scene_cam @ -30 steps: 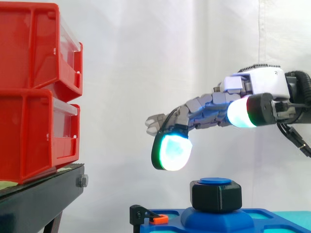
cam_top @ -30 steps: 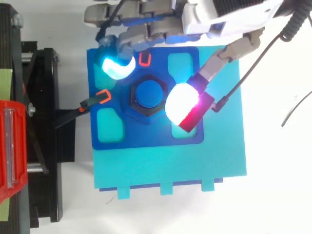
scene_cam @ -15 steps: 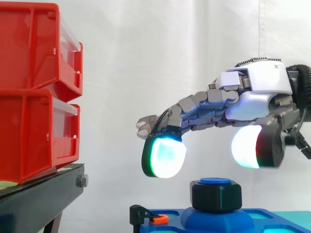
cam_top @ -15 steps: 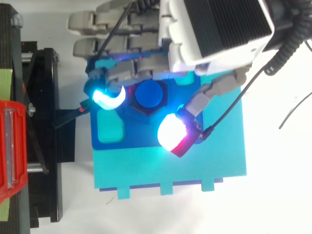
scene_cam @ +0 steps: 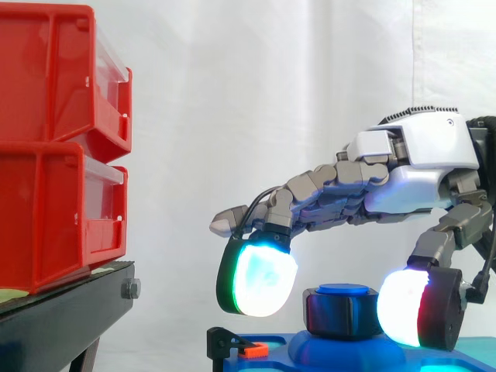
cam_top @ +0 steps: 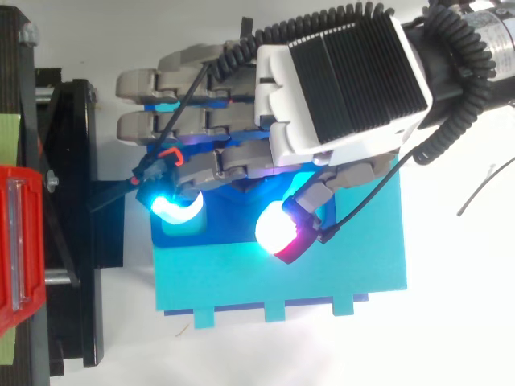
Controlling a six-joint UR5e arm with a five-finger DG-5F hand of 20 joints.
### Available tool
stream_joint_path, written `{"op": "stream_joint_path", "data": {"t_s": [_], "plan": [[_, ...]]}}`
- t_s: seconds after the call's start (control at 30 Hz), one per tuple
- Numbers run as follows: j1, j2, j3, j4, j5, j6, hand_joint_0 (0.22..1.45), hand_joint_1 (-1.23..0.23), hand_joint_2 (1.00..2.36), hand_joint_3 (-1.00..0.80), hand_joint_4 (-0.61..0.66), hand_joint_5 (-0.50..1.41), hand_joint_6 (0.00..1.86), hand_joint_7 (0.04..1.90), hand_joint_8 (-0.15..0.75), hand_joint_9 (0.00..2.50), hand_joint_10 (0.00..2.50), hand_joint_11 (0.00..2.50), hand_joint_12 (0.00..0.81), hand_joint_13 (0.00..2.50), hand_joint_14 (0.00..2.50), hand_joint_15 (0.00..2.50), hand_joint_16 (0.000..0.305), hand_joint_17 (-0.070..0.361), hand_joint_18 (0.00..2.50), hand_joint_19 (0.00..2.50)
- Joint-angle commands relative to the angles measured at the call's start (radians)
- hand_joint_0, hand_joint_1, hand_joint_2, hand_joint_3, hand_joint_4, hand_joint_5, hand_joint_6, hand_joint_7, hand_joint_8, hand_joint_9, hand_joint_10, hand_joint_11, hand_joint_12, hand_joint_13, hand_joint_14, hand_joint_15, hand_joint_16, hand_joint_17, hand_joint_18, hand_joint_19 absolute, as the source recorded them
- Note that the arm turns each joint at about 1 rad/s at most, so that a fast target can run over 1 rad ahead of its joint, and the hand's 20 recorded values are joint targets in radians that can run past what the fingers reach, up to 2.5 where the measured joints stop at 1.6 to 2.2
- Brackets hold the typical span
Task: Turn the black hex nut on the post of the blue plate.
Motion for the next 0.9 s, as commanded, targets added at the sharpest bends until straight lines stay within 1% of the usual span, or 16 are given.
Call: {"op": "stream_joint_path", "data": {"t_s": [0.0,0.2,0.3,0.33,0.47,0.5,0.6,0.77,0.87], "plan": [[0.001,0.0,-0.008,0.012,0.001,0.007,0.53,-0.82,1.0,-0.5,0.1,-0.29,0.5,0.75,0.19,0.0,0.0,0.0,0.33,0.0,0.0,0.0,0.045,0.102,0.0,0.3],[0.001,-0.001,-0.009,0.002,0.001,0.005,0.51,-0.79,1.0,-0.5,0.13,-0.28,0.5,0.76,0.199,0.0,0.0,0.0,0.338,0.0,0.0,0.0,0.046,0.105,0.0,0.32],[-0.001,0.0,-0.009,0.002,0.001,0.005,0.48,-0.72,1.0,-0.5,0.15,-0.27,0.5,0.78,0.21,0.0,0.0,0.0,0.348,0.0,0.0,0.0,0.048,0.109,0.0,0.33],[-0.004,0.0,-0.009,0.002,-0.002,0.004,0.47,-0.7,1.0,-0.5,0.16,-0.27,0.5,0.79,0.214,0.0,0.0,0.0,0.351,0.0,0.0,0.0,0.049,0.11,0.0,0.34],[-0.004,0.0,-0.014,0.0,-0.002,0.002,0.44,-0.58,1.0,-0.5,0.19,-0.25,0.5,0.81,0.233,0.01,0.0,0.0,0.368,0.0,0.0,0.0,0.052,0.117,0.0,0.35],[-0.005,0.0,-0.026,0.005,0.0,0.002,0.44,-0.58,1.0,-0.5,0.19,-0.25,0.5,0.82,0.234,0.01,0.0,0.0,0.369,0.0,0.0,0.0,0.052,0.117,0.0,0.35],[-0.007,0.0,-0.032,0.011,-0.004,0.002,0.43,-0.54,1.0,-0.5,0.21,-0.24,0.5,0.84,0.242,0.02,0.0,0.0,0.373,0.0,0.0,0.0,0.053,0.119,0.0,0.36],[-0.01,0.0,-0.032,0.011,-0.005,0.002,0.42,-0.43,1.0,-0.5,0.25,-0.23,0.5,0.88,0.252,0.05,0.0,0.0,0.378,0.0,0.0,0.0,0.054,0.122,0.0,0.37],[-0.012,0.0,-0.031,0.012,-0.005,-0.001,0.42,-0.4,1.0,-0.5,0.25,-0.23,0.5,0.89,0.254,0.05,0.0,0.0,0.379,0.0,0.0,0.0,0.054,0.122,0.0,0.37]]}}
